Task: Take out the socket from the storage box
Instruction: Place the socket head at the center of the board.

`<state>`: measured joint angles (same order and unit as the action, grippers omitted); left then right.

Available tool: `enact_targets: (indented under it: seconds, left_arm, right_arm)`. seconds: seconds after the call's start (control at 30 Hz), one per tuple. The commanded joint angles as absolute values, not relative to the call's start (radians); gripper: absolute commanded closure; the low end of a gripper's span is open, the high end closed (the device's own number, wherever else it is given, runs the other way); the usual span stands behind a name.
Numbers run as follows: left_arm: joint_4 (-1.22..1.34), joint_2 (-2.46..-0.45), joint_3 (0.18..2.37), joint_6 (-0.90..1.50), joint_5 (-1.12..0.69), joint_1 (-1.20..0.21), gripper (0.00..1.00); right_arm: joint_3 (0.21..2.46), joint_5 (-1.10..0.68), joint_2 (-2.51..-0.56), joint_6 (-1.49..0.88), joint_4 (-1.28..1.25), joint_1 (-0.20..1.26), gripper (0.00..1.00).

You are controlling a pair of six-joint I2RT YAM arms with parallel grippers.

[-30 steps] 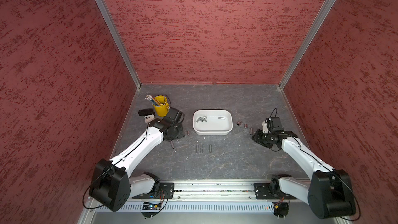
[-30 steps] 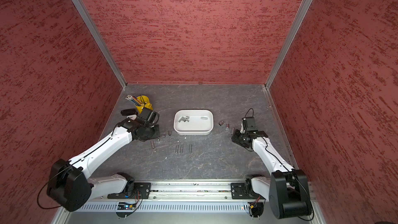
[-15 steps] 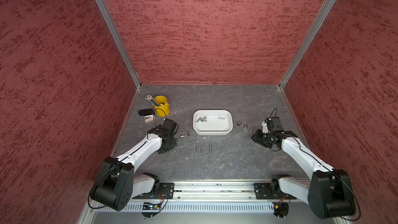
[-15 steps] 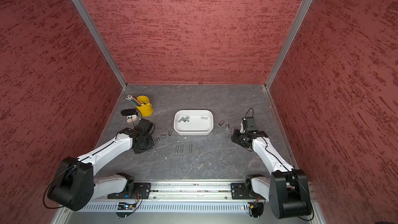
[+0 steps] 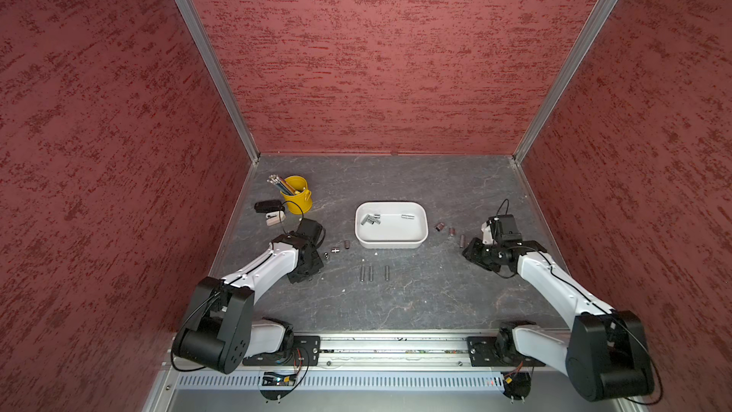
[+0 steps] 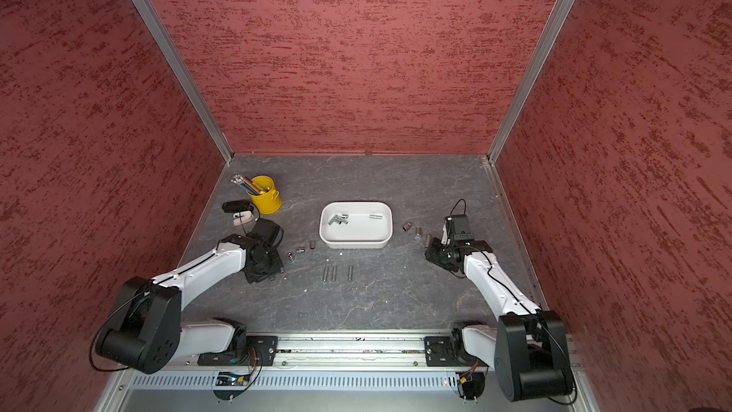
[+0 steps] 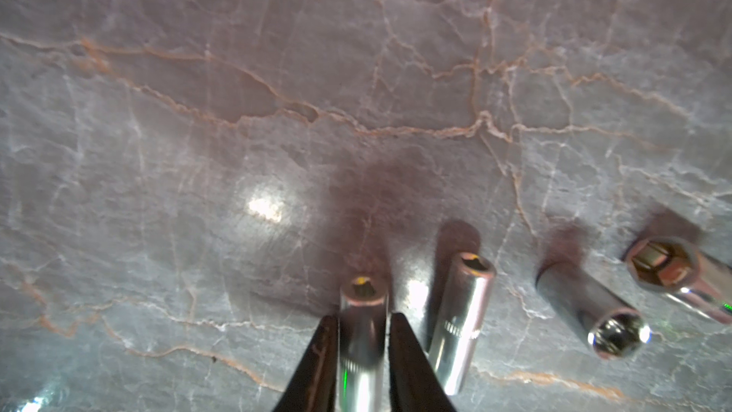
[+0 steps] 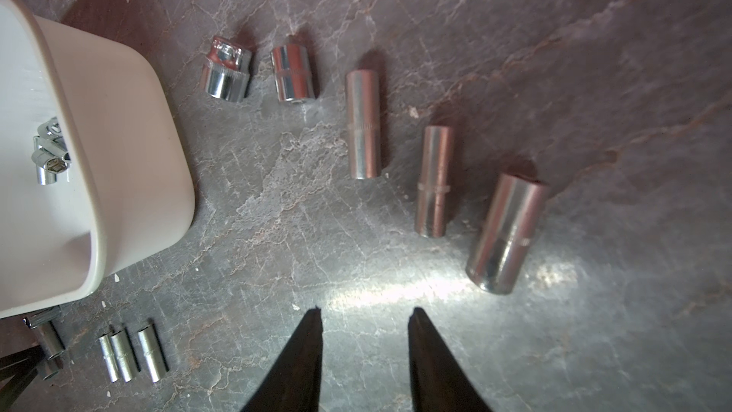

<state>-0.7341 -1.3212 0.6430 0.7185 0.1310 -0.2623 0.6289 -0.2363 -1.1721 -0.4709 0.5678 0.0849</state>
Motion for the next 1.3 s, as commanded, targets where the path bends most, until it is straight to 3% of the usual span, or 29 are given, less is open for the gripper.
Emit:
enact_targets:
  seconds: [0.0,0.5,0.8,1.0,1.27]
  left_arm:
    - [-0.716,-1.324,0.639,0.707,0.118,-0.254,0.69]
    - [-0.719,-1.252,0.614,0.707,0.115,-0.253,0.64]
    - [-0.796,-1.026,0.66,0.715,0.096,-0.279,0.59]
    - [-0.902,-0.974,0.835,0.626,-0.012,-0.291,0.57]
    - [-1.047,-0.963,1.046,0.455,-0.028,-0.291,0.53]
  right_arm:
    - [0.626,-0.242,-1.178,-0.462,0.543,0.091,0.61]
    - [0.628,-0.261,-1.177,-0.464,0.551,0.091,0.61]
    - [0.805,-0.253,-1.127,-0.431,0.621,0.165,0.62]
    - [1.04,-0.187,-1.287,-0.319,0.635,0.358,0.64]
    - [1.413,-0.093,-1.719,-0.044,0.787,0.535,0.64]
